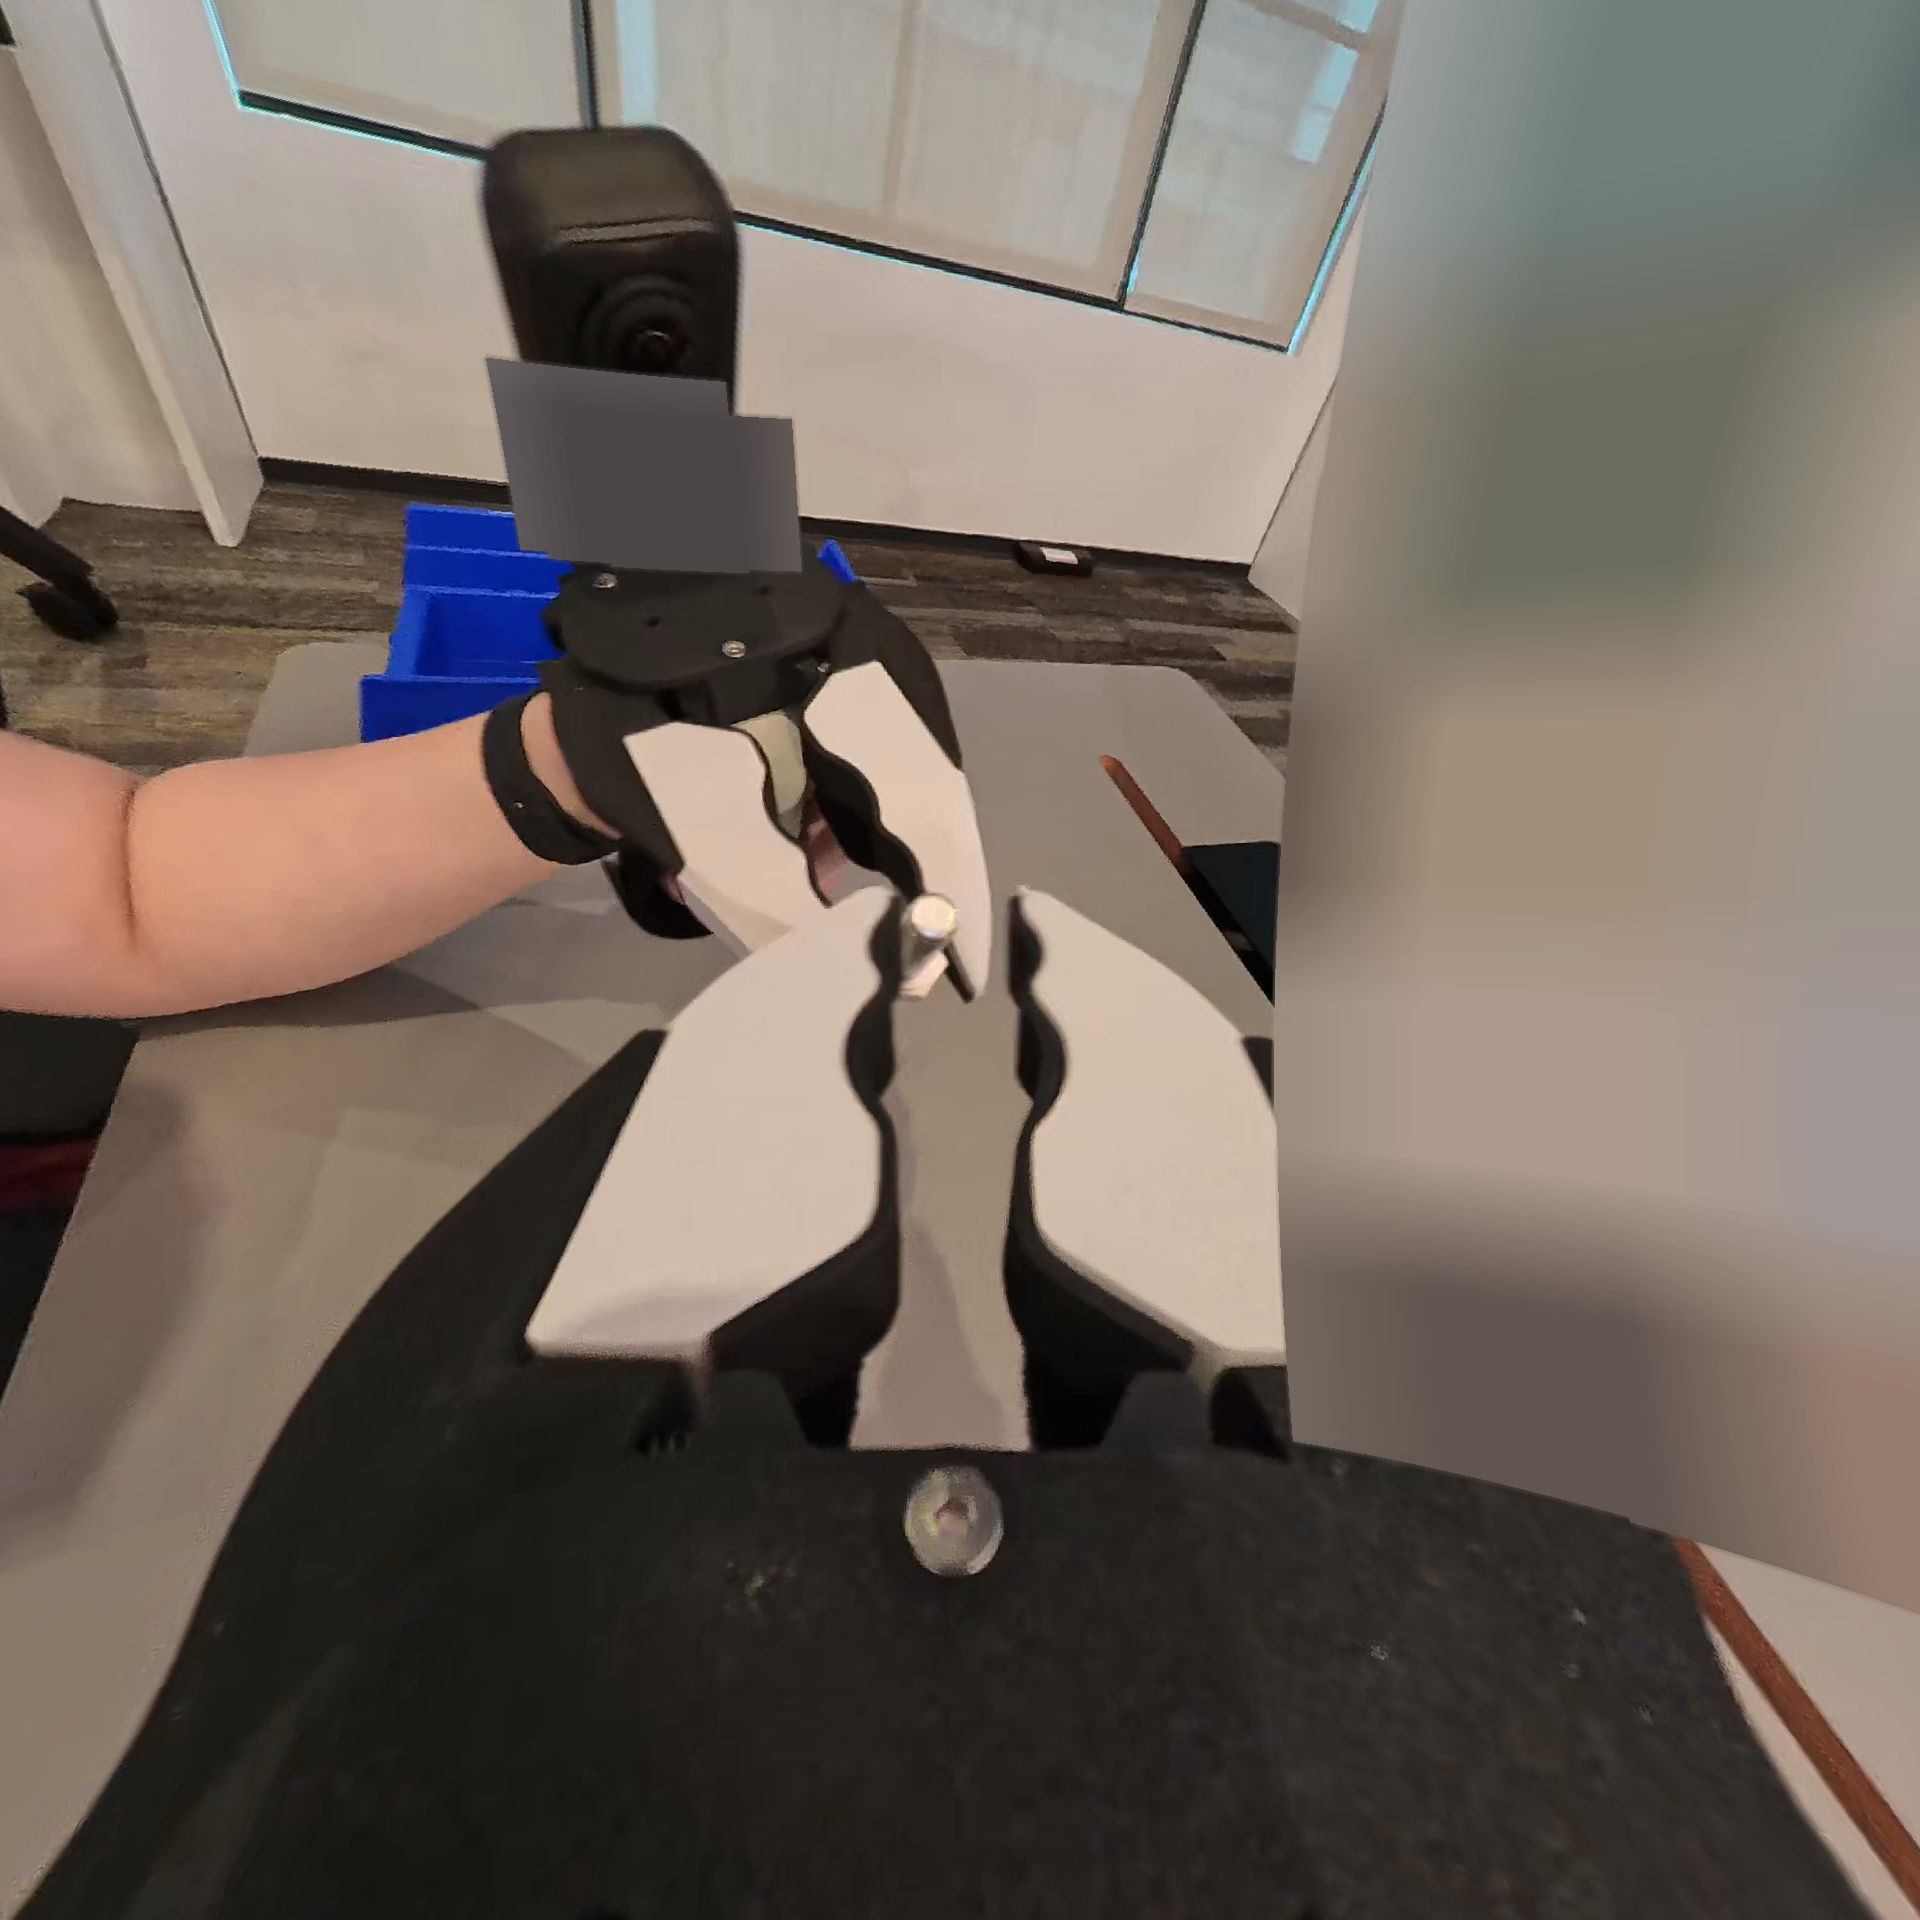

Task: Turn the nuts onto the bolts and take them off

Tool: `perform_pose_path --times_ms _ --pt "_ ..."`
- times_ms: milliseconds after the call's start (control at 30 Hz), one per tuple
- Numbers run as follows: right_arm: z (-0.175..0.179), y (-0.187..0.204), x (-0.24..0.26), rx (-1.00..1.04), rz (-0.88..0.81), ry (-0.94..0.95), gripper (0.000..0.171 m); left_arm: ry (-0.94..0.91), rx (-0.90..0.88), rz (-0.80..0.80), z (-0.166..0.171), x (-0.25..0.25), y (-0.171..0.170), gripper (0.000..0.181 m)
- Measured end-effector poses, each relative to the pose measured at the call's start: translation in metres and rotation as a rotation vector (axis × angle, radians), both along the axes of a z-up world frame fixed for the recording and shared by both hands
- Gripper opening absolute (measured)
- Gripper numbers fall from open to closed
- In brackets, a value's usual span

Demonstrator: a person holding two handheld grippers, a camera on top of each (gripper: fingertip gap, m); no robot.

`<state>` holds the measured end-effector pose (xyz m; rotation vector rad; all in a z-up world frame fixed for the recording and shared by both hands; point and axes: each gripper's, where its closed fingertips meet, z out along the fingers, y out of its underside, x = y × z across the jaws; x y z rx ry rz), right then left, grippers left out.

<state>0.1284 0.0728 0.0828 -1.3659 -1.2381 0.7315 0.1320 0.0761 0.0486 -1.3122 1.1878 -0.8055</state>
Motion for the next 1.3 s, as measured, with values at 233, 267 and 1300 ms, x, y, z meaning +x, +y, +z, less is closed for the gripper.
perform_pose_path --times_ms 233,267,1300 --pt "-0.022 0.023 0.018 -0.088 -0.051 -0.044 0.012 0.07 -0.035 0.102 -0.025 -0.011 0.029 0.018" --pt "-0.027 0.027 0.023 -0.11 -0.063 -0.061 0.012 0.059 -0.048 0.112 -0.025 -0.014 0.032 0.018" --pt "-0.22 -0.055 0.161 -0.432 0.012 -0.594 0.012 -0.07 -0.034 0.128 0.017 -0.043 0.028 0.018"
